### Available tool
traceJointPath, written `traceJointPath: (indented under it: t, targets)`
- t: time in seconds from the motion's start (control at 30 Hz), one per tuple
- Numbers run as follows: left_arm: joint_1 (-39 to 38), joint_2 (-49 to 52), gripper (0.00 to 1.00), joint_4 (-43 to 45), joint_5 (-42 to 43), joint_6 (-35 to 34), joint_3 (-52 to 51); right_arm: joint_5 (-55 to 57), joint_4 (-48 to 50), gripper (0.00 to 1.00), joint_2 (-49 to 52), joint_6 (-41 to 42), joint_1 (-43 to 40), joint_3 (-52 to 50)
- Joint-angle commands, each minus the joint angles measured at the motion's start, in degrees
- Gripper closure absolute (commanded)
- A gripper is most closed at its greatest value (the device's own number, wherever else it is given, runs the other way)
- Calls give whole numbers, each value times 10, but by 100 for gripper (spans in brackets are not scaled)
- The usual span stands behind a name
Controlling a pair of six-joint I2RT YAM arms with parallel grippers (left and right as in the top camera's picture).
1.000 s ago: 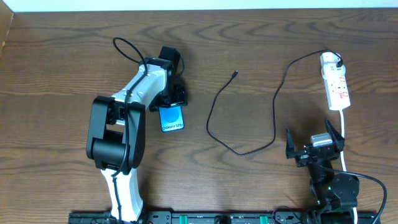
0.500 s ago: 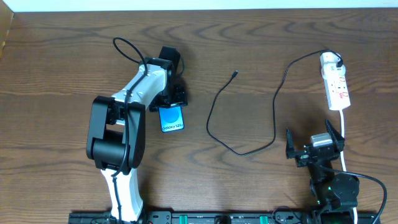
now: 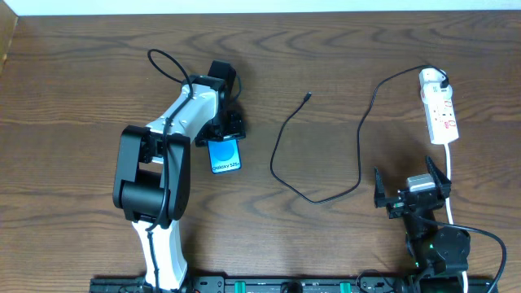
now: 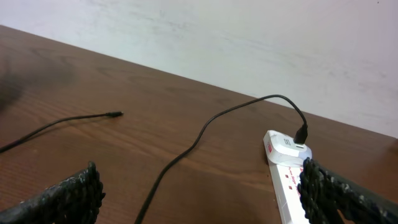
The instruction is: Plug charger to phone and switch on socket
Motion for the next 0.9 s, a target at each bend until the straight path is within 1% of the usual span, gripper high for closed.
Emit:
traceJointPath:
  t: [0.0, 0.33, 0.37, 0.4, 0.47, 0.5, 0.73, 0.87]
  targets:
    - [5, -15, 22, -8, -7, -5, 5, -3, -2, 1, -3, 5, 4, -1]
    - [5, -15, 22, -11, 8, -5, 5, -3, -2, 1, -3, 5, 4, -1]
    - [5, -15, 19, -11, 8, -6, 5, -3, -2, 1, -3, 5, 4, -1]
    - [4, -15, 14, -11, 10, -6, 5, -3, -2, 1, -3, 5, 4, -1]
    - [5, -15, 10, -17, 10, -8, 5, -3, -2, 1, -3, 5, 4, -1]
    - [5, -15, 4, -21, 9, -14, 5, -3, -2, 1, -3, 5, 4, -1]
    - [4, -15, 3, -38, 10, -61, 3, -3, -2, 1, -3, 5, 4, -1]
    - [4, -14, 3, -36, 10, -62, -3, -3, -2, 1, -3, 5, 4, -1]
